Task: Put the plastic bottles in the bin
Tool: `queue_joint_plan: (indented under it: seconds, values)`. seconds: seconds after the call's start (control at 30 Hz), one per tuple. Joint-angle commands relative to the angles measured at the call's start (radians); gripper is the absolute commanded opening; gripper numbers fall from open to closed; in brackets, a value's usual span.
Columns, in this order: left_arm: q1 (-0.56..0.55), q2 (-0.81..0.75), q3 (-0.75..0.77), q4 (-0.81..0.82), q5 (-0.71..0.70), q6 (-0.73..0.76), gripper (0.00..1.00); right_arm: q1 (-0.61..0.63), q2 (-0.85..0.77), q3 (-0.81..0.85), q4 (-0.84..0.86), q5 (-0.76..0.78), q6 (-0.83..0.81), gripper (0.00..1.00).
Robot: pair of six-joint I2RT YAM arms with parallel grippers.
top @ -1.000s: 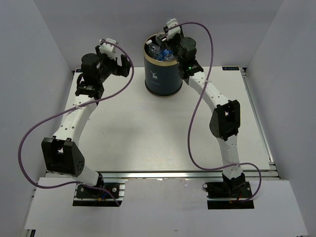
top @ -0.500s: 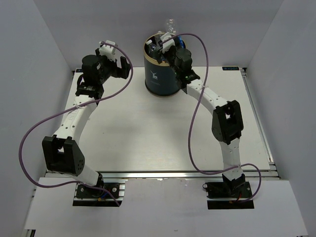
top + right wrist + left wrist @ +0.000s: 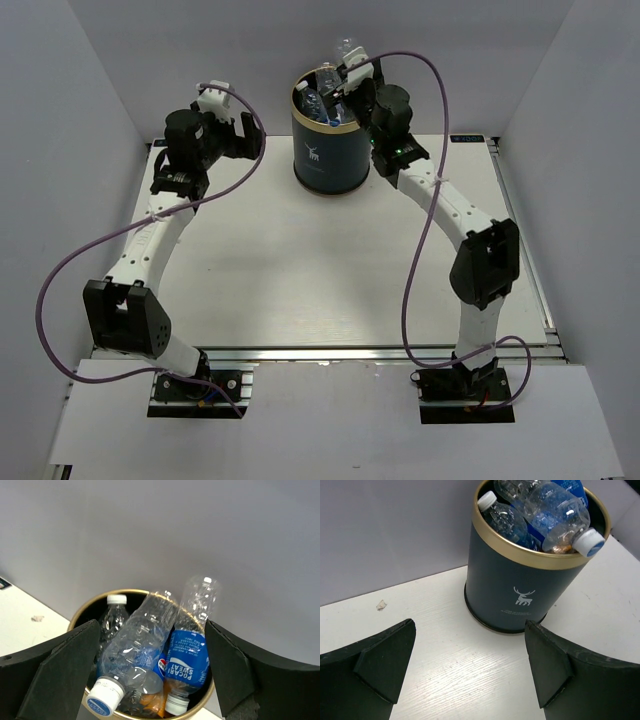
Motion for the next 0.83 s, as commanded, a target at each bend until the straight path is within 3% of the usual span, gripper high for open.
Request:
queue_joint_plan:
  seconds: [0.0,0.07,0.17,0.3,0.47,0.63,0.8]
  values:
    - [0.004,-0.063,0.074,-0.073,-0.071,-0.063,0.98,0.005,-0.088,0.015,-0.027,-0.028,0.034,0.89]
    - [0.007,-0.083,0.053,-0.084,-0.133,-0.115,0.98,0.005,-0.136,0.015,-0.121,-0.132,0.064,0.89]
    - [0.031,-0.118,-0.039,-0.123,-0.263,-0.276,0.98,0.003,-0.241,-0.086,-0.208,-0.143,0.165,0.89]
    - [0.128,-0.167,-0.177,-0.185,-0.387,-0.451,0.98,-0.021,-0.519,-0.423,-0.162,-0.047,0.342,0.89]
    - [0.144,-0.248,-0.377,-0.231,-0.628,-0.559,0.98,-0.061,-0.772,-0.884,-0.228,0.119,0.538,0.89]
    - [0.145,-0.421,-0.518,-0.182,-0.647,-0.599,0.98,-0.063,-0.991,-1.129,-0.309,0.216,0.704,0.89]
    - [0.144,-0.567,-0.664,-0.125,-0.621,-0.602,0.98,-0.061,-1.179,-1.327,-0.237,0.188,0.747,0.89]
